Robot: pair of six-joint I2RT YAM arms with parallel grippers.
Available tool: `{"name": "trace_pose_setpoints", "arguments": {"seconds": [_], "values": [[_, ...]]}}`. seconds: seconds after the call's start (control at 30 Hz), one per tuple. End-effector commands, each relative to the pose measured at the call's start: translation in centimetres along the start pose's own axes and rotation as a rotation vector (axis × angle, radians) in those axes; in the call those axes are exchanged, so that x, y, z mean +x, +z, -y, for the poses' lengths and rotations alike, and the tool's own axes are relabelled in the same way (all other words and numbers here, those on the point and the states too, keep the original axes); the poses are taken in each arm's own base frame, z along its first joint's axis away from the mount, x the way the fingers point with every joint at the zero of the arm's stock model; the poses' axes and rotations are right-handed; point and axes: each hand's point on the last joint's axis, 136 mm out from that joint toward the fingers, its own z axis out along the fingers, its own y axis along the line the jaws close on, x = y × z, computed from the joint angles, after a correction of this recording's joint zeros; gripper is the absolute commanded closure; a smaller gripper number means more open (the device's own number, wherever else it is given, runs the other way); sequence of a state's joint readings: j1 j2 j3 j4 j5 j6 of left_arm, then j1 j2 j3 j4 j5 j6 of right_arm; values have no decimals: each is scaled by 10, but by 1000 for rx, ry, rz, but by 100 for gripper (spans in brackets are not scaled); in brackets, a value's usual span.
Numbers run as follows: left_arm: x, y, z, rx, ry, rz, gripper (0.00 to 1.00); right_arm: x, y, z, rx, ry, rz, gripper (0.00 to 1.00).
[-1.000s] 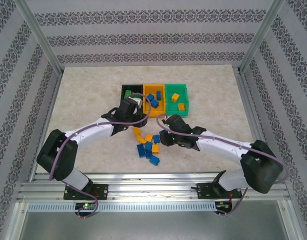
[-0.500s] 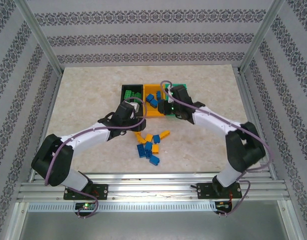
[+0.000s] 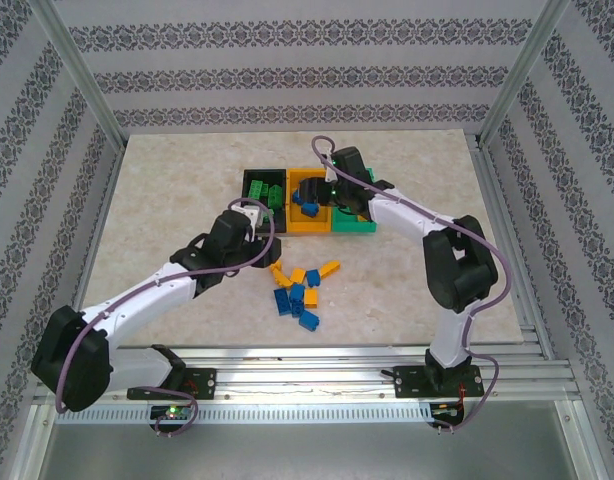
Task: Sort the legos into containers by color
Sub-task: Place the lego in the container.
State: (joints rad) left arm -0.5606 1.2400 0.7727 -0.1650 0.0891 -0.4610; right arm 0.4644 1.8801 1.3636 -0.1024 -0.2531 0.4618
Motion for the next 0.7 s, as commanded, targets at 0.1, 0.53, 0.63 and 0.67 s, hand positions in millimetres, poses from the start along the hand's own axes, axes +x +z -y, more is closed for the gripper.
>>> {"name": "trace_pose_setpoints", "arguments": {"seconds": [0.1,0.53,0.63,0.67], "values": [[16,8,-9,-27,-23,-58,42,17,-28,-4,-37,-57,14,41],[12,33,13,59,-29,-110,42,56,-57,9,-22,-15,31,42],[19,36,14,69,-23,-125,42,67,-60,8,-34,-14,5,41],[22,37,16,79,-21,-132,42,72,-61,8,-35,-20,-10,41]]}}
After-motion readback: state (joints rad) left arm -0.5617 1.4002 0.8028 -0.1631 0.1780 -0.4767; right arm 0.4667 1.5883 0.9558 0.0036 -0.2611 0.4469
